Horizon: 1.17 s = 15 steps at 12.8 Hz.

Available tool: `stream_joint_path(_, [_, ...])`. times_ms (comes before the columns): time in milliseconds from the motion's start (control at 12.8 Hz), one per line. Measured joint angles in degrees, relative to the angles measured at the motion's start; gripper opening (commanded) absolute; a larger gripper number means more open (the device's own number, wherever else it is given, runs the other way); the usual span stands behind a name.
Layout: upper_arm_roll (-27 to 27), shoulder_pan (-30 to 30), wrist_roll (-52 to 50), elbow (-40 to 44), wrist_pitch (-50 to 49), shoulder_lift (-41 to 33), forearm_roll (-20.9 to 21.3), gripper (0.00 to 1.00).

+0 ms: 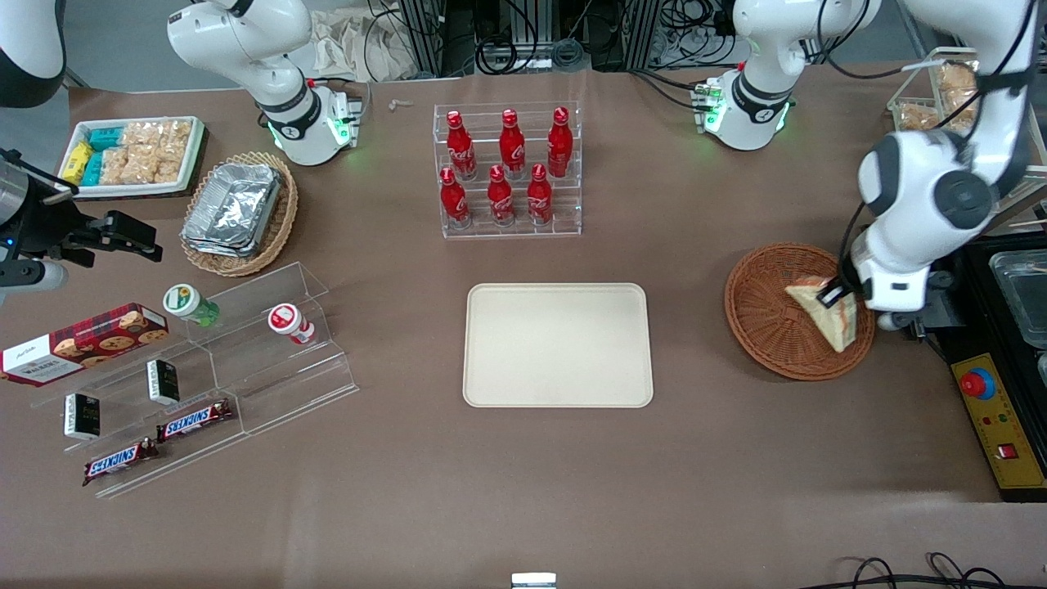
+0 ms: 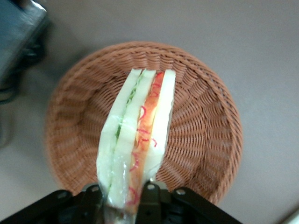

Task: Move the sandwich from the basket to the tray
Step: 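Close the left gripper on the wrapped sandwich, then lift the sandwich and carry it with the left gripper to the cream tray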

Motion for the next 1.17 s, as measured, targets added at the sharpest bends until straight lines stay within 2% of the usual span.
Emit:
stream_joint_path(312, [-3.0,-0.1,8.2,21.9,-28.1,-3.6,-0.1,0.00])
stream_joint_path(545, [-9.6,-0.4,10.1,32.3,-36.1,-3.1,-1.9,0.00])
stream_joint_path(701, [-15.0,-0.6,10.1,34.2,-35.8,-1.7,-4.6,0.00])
stream_joint_path(935, [-23.4,-1.4,6.2,33.1,-27.1,4.4,-4.9,0.00])
stream_joint_path(1169, [-25.2,-6.2,0.2,28.4,-13.2,13.1,-0.6,0.00])
